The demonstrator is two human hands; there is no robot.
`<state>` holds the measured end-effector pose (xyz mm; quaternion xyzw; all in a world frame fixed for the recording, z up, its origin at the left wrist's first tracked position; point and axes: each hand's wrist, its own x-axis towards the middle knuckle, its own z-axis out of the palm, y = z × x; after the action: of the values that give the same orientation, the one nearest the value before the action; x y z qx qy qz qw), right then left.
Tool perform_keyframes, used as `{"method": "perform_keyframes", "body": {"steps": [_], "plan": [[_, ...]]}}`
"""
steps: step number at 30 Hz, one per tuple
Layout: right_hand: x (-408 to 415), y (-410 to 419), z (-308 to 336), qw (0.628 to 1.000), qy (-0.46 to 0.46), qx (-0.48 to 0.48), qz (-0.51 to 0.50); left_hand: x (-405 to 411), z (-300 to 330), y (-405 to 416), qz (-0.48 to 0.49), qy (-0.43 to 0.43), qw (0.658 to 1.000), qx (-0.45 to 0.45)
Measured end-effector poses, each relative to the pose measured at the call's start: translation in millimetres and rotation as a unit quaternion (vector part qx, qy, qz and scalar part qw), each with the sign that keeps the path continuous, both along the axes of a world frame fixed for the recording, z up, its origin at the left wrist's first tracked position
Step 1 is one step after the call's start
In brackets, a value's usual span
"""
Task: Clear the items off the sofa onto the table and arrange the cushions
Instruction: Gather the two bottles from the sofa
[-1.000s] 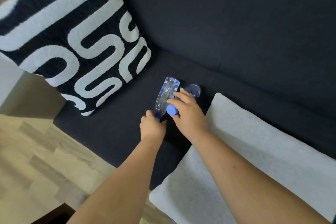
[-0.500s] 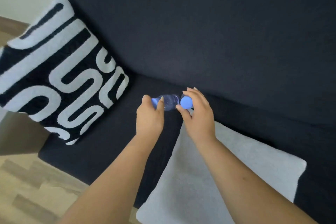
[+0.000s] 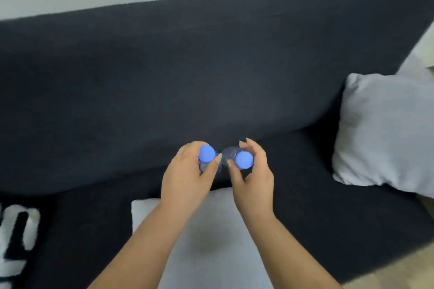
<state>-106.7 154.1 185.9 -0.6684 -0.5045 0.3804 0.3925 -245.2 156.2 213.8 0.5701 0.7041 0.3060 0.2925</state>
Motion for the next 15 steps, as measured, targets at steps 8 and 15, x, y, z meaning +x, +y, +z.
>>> {"method": "perform_keyframes", "body": {"steps": [8, 15], "plan": [[151.8, -52.7, 6.4, 0.982, -0.018, -0.032, -0.186, 168.4, 1.5, 5.1, -0.246, 0.034, 0.969, 0.006], [262.1, -166.1, 4.5, 0.945, -0.034, -0.064, -0.318, 301.0, -1.6, -63.4, -0.437, 0.05, 0.898, -0.011]]}}
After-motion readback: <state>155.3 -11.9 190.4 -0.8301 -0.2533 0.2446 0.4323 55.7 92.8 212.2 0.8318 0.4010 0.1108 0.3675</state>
